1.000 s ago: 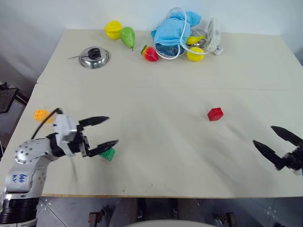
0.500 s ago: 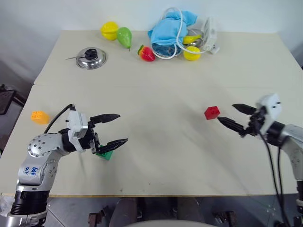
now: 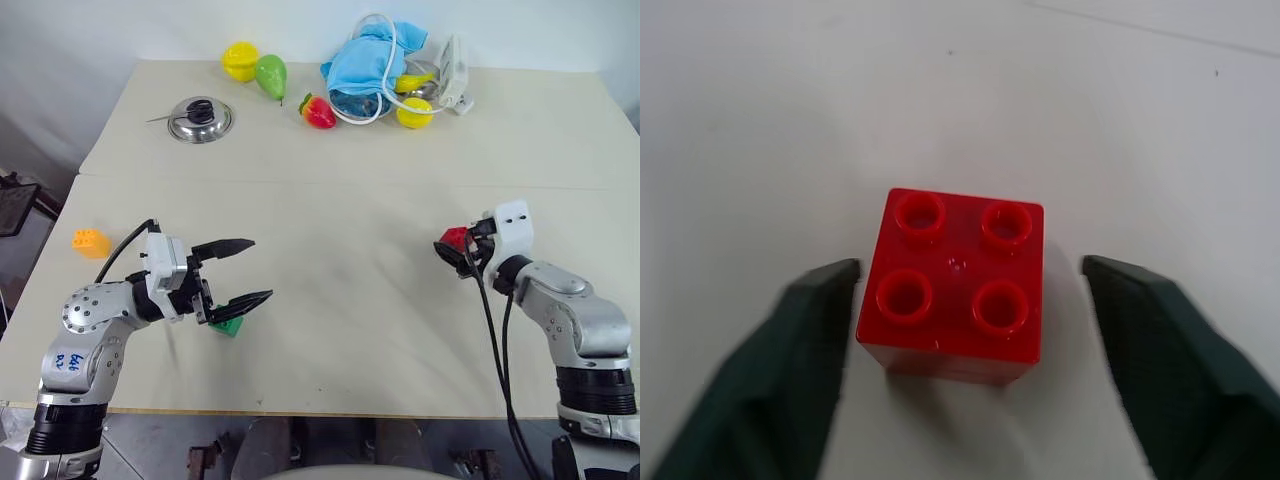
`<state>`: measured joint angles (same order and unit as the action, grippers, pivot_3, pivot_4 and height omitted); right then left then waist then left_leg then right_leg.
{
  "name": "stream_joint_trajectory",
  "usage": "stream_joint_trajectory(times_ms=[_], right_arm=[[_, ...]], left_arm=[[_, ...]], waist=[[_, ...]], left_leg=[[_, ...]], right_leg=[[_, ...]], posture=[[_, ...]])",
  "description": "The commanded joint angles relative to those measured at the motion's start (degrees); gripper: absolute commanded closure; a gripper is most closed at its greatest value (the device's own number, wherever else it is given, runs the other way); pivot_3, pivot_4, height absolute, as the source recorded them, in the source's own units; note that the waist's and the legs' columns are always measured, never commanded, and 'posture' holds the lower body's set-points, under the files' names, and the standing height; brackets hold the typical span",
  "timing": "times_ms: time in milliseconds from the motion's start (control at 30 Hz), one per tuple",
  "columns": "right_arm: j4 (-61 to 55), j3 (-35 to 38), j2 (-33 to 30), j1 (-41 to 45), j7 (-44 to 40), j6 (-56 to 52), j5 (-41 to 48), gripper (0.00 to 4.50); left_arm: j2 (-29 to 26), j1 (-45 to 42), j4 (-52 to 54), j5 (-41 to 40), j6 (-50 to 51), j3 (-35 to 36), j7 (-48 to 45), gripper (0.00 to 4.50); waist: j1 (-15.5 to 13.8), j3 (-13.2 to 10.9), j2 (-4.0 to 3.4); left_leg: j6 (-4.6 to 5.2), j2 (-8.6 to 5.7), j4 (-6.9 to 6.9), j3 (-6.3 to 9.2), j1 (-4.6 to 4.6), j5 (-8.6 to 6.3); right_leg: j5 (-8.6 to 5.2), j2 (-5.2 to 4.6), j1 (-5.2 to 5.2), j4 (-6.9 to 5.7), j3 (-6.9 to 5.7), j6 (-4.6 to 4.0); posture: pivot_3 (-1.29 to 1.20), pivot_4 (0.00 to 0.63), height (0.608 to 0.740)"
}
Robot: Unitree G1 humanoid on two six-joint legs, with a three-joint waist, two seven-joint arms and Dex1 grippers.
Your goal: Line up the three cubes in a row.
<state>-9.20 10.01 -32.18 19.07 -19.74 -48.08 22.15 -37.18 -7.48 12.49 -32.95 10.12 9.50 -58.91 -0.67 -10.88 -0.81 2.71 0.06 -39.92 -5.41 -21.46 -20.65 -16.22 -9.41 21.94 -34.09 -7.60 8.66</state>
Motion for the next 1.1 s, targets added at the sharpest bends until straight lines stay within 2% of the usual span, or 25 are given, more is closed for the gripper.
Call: stream_joint_trajectory(times_ms=[33,100,233,300,367,633,800,967,1100], right_arm=[[-3.4,2.8,0.2,-0.6,-1.3,-0.1,2.1,2.30],[-3.8,2.3,-1.2,-1.0,-5.0,0.9,3.3,2.97],[-3.1,-4.7,-11.4,-0.9,-27.8,11.0,3.6,3.01],[1.8,-10.4,-16.2,0.8,-43.0,25.5,-0.2,3.01],[9.9,-15.7,-17.2,4.8,-51.9,37.3,-4.8,3.01],[38.3,-23.4,-7.0,21.3,-64.4,55.3,-11.2,3.01],[46.0,-24.8,-5.6,25.3,-71.8,57.5,-11.1,3.01],[47.4,-25.2,-7.0,27.0,-72.8,58.3,-8.7,1.37],[42.5,-18.0,-8.0,24.3,-71.4,59.2,-3.4,0.11]], left_arm=[[-0.4,-0.4,1.8,-0.8,0.1,0.4,-0.7,0.00],[-0.4,-0.4,2.0,-1.0,0.2,0.4,-1.1,0.00],[-0.6,-0.8,1.1,-0.6,0.4,0.2,-1.7,0.00],[-0.5,-1.0,-0.4,-0.2,0.1,0.2,-2.4,0.00],[-0.4,-1.0,-1.5,0.3,-0.4,0.1,-2.8,0.00],[0.0,-0.3,-1.1,0.1,-0.4,0.8,-2.1,0.00],[0.0,1.4,0.1,0.2,-0.5,0.8,-1.8,0.00],[-0.2,1.8,-0.5,-0.1,-1.2,3.3,-0.3,0.00],[0.7,4.1,-1.8,-1.1,-1.8,9.3,3.1,0.00]], waist=[[0.0,0.0,0.00],[0.1,0.0,0.00],[0.3,0.0,0.00],[0.7,0.0,0.04],[1.0,0.0,0.08],[2.5,-0.1,0.13],[2.1,-0.1,0.13],[2.2,-0.1,0.13],[2.3,-0.1,0.10]], left_leg=[[0.00,0.00,0.00,0.00,0.00,0.00],[0.00,0.01,0.01,-0.01,0.00,0.00],[0.01,-0.03,0.02,-0.04,0.00,0.00],[0.02,-0.02,0.03,-0.03,0.02,0.00],[0.02,-0.17,0.04,-0.08,0.06,0.00],[0.01,0.16,0.00,-0.05,0.23,0.01],[0.01,0.16,-0.01,0.08,0.21,0.00],[0.02,0.05,-0.06,0.17,0.17,0.00],[0.01,0.08,-0.05,0.16,0.18,0.00]], right_leg=[[0.00,0.00,0.00,0.00,0.00,0.00],[0.00,0.01,0.00,0.00,0.00,0.00],[0.01,0.02,0.01,0.03,0.03,0.01],[0.01,0.03,-0.02,0.07,0.01,0.03],[0.03,0.11,-0.07,0.14,0.01,0.06],[0.02,0.13,-0.26,0.15,0.00,0.06],[0.02,0.10,-0.29,0.15,-0.06,0.05],[0.02,-0.04,-0.35,0.15,-0.12,0.04],[0.02,-0.01,-0.33,0.13,-0.13,0.04]], posture=[[0.00,0.150,0.740],[0.00,0.150,0.740],[0.00,0.150,0.740],[0.00,0.150,0.740],[0.00,0.150,0.740],[0.00,0.150,0.740],[0.00,0.150,0.740],[0.00,0.150,0.740],[0.00,0.150,0.740]])
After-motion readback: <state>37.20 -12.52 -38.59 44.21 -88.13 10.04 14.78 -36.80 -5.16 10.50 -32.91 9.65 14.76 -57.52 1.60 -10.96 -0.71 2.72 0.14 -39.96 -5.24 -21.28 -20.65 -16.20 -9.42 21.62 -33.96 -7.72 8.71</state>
